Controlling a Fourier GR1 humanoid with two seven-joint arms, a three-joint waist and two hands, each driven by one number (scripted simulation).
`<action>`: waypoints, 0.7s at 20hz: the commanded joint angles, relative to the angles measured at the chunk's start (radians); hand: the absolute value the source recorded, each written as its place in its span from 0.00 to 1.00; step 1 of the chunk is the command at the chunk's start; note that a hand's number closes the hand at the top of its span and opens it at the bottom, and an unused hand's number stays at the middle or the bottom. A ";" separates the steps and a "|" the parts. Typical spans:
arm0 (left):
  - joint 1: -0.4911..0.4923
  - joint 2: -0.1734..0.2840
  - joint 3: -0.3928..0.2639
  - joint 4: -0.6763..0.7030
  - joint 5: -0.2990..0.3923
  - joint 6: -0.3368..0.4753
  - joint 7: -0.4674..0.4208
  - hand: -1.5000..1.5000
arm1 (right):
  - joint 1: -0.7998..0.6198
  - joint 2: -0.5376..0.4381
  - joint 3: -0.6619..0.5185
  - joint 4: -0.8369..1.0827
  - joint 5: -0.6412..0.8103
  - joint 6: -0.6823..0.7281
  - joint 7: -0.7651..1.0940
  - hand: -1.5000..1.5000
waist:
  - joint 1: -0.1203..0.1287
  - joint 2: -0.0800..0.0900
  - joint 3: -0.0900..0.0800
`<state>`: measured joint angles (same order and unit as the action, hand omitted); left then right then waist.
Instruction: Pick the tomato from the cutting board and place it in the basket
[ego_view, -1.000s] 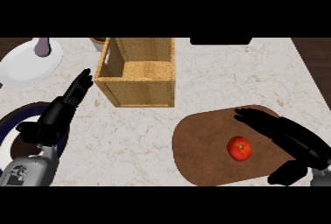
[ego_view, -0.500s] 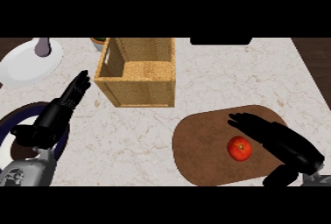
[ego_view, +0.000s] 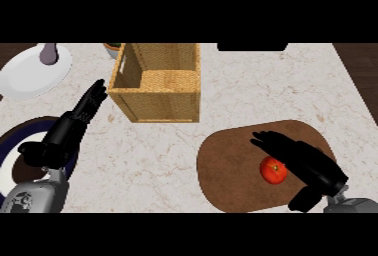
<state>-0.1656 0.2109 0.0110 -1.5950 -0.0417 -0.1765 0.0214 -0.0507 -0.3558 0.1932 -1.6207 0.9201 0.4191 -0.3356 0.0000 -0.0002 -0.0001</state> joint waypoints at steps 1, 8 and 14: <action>-0.017 -0.043 -0.008 -0.002 -0.029 0.031 0.022 0.50 | -0.022 -0.002 -0.017 0.071 0.050 -0.021 -0.029 0.00 | 0.000 0.000 0.000; -0.024 -0.043 0.017 0.041 -0.027 -0.008 -0.009 0.50 | -0.106 0.045 -0.029 0.144 0.090 0.021 0.004 0.00 | 0.000 0.000 0.000; 0.011 -0.044 0.025 0.001 -0.039 -0.018 -0.022 0.50 | -0.021 0.050 0.020 0.120 0.130 0.030 -0.031 0.00 | -0.001 0.000 0.000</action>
<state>-0.1544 0.1850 0.0426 -1.5945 -0.0641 -0.2023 0.0087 -0.1032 -0.3105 0.1901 -1.4580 1.0328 0.4106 -0.3687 0.0007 -0.0001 0.0001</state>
